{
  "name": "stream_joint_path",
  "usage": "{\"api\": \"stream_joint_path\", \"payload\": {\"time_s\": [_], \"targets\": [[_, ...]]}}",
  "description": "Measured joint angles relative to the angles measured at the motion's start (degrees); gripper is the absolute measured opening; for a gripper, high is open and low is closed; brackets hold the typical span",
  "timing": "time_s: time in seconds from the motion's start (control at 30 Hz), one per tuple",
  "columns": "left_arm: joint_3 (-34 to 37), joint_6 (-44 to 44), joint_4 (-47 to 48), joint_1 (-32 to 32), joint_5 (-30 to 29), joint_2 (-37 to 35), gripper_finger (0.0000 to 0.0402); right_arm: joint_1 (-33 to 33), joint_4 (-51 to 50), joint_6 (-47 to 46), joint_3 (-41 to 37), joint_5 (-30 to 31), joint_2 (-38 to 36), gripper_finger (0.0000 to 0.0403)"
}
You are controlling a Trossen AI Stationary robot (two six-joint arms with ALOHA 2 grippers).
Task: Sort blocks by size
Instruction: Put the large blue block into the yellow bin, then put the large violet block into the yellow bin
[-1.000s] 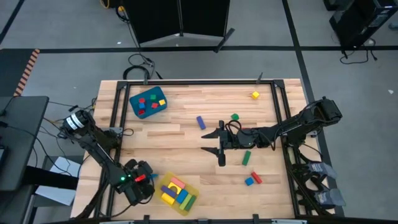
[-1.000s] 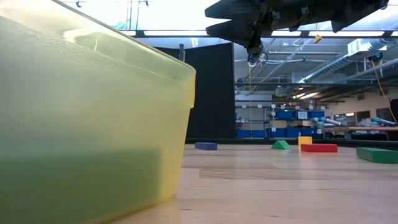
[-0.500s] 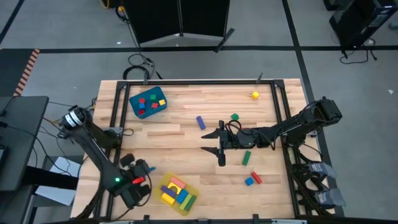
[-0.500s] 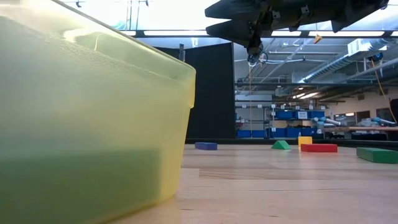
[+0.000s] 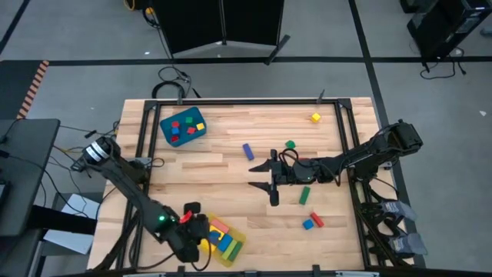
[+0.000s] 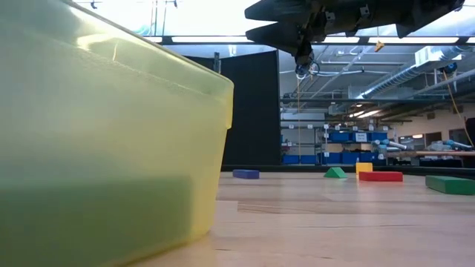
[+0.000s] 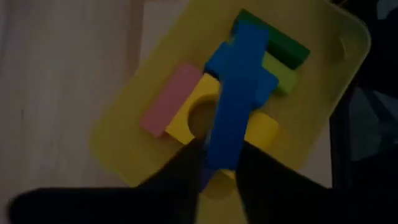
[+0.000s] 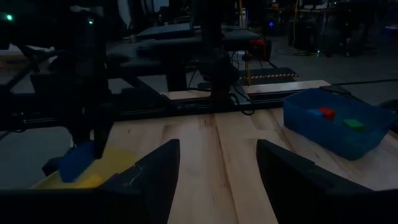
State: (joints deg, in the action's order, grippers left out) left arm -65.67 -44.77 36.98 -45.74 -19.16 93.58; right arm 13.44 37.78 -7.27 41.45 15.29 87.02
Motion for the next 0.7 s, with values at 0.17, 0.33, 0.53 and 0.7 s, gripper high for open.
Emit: {"api": "stream_joint_path", "payload": {"time_s": [0.17, 0.33, 0.53, 0.7], "targets": [[-1.64, 3.38, -0.18, -0.04, 0.27, -0.02, 0.0219, 0.10, -0.10, -0.01, 0.00, 0.00, 0.00, 0.0224], [-3.88, 4.49, 0.82, -0.25, -4.48, -0.55, 0.0284, 0.10, -0.35, 0.17, 0.00, 0.00, 0.00, 0.0220], [-2.46, 10.49, -1.37, -6.15, -27.02, -9.11, 0.0281, 0.10, -0.76, 0.35, 0.00, 0.00, 0.00, 0.0220], [6.50, 9.85, -4.69, -9.67, -41.26, -18.01, 0.0260, 0.10, -0.74, 0.37, 0.00, 0.00, 0.00, 0.0220]]}}
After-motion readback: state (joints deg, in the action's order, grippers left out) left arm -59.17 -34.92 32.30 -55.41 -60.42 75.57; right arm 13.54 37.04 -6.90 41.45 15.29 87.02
